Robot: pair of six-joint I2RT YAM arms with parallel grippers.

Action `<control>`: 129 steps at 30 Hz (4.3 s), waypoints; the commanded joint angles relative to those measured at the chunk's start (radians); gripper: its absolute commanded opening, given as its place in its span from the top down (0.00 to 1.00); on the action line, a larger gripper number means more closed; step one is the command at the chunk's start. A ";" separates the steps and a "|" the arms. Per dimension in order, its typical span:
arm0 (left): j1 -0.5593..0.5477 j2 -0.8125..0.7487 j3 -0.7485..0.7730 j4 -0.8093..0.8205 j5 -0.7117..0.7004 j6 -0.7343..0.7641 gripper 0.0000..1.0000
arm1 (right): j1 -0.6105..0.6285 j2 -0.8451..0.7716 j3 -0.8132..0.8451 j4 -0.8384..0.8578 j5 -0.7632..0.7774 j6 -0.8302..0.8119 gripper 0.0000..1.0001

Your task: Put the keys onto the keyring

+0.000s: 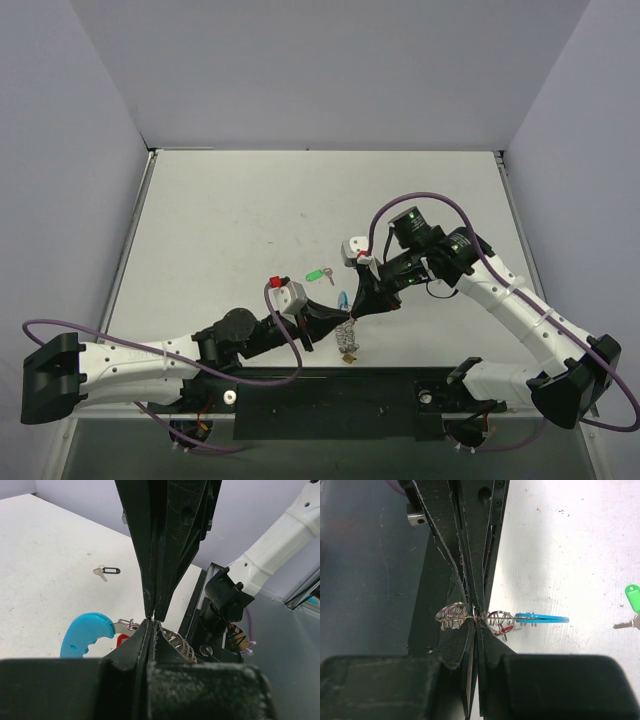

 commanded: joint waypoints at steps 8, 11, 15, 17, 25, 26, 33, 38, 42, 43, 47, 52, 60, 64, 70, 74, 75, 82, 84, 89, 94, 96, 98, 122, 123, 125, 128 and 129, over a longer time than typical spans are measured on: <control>0.001 0.006 -0.017 0.236 -0.010 -0.072 0.80 | -0.030 -0.037 0.013 0.043 -0.080 0.078 1.00; 0.000 0.006 -0.018 0.236 -0.011 -0.075 0.77 | -0.036 -0.041 0.006 0.055 -0.086 0.095 1.00; 0.000 0.007 -0.022 0.232 -0.005 -0.078 0.77 | -0.039 -0.042 0.006 0.063 -0.089 0.104 1.00; 0.000 0.009 -0.023 0.227 -0.005 -0.080 0.75 | -0.039 -0.042 0.006 0.063 -0.094 0.107 1.00; 0.000 0.015 -0.011 0.164 -0.013 -0.078 0.71 | -0.037 -0.042 0.005 0.066 -0.099 0.110 1.00; 0.000 0.016 -0.009 0.158 -0.017 -0.075 0.71 | -0.040 -0.042 0.005 0.066 -0.100 0.110 1.00; 0.000 0.018 0.009 0.121 -0.031 -0.065 0.77 | -0.039 -0.044 0.002 0.067 -0.106 0.114 1.00; 0.001 0.010 0.012 0.120 -0.043 -0.058 0.95 | -0.037 -0.044 -0.003 0.066 -0.108 0.114 1.00; 0.000 -0.007 0.003 0.132 -0.057 -0.058 0.98 | -0.036 -0.045 -0.007 0.067 -0.111 0.112 1.00; 0.000 -0.011 0.003 0.132 -0.062 -0.060 1.00 | -0.036 -0.048 -0.010 0.070 -0.111 0.114 1.00; 0.000 -0.021 -0.008 0.147 -0.083 -0.068 0.89 | -0.033 -0.047 -0.011 0.071 -0.114 0.117 1.00; 0.001 -0.008 0.000 0.149 -0.074 -0.074 0.82 | -0.033 -0.045 -0.011 0.072 -0.115 0.117 1.00; 0.000 0.012 0.011 0.144 -0.060 -0.074 0.82 | -0.033 -0.047 -0.010 0.075 -0.115 0.123 1.00; 0.000 0.012 0.012 0.141 -0.059 -0.074 0.84 | -0.031 -0.045 -0.012 0.077 -0.117 0.123 1.00; 0.000 0.015 0.015 0.146 -0.039 -0.074 0.97 | -0.024 -0.042 -0.017 0.092 -0.117 0.140 1.00; 0.000 0.019 0.015 0.147 -0.033 -0.074 1.00 | -0.022 -0.038 -0.017 0.094 -0.115 0.143 1.00; 0.000 0.016 0.014 0.144 -0.034 -0.072 1.00 | -0.022 -0.039 -0.015 0.094 -0.115 0.144 1.00; 0.000 -0.072 -0.034 0.129 -0.074 -0.063 1.00 | -0.086 -0.068 -0.007 0.086 -0.154 0.176 0.55; 0.000 -0.108 -0.040 0.094 -0.077 -0.054 1.00 | -0.112 -0.088 -0.007 0.071 -0.157 0.169 0.47; 0.001 -0.192 -0.043 0.011 -0.083 -0.022 1.00 | -0.241 -0.133 -0.007 0.031 -0.128 0.149 0.38; 0.016 -0.277 -0.011 -0.135 -0.077 0.020 1.00 | -0.365 -0.154 -0.014 0.014 0.054 0.216 0.31; 0.033 -0.303 0.004 -0.184 -0.060 0.029 1.00 | -0.393 -0.162 -0.014 -0.017 0.168 0.236 0.30; 0.064 -0.323 0.031 -0.248 -0.027 0.032 1.00 | -0.440 -0.165 -0.006 -0.119 0.220 0.152 0.30; 0.762 -0.290 0.177 -0.506 0.774 0.090 1.00 | -1.079 0.157 -0.124 -0.091 0.383 -0.021 0.32; 0.767 -0.294 0.167 -0.496 0.779 0.090 1.00 | -1.079 0.138 -0.141 -0.042 0.377 -0.023 0.32; 0.786 -0.300 0.146 -0.485 0.789 0.090 1.00 | -1.079 0.107 -0.187 0.026 0.379 -0.034 0.30; 0.805 -0.301 0.149 -0.494 0.806 0.103 1.00 | -1.079 0.027 -0.272 0.150 0.379 -0.049 0.28; 0.817 -0.300 0.152 -0.497 0.815 0.104 1.00 | -1.079 0.009 -0.291 0.184 0.379 -0.055 0.26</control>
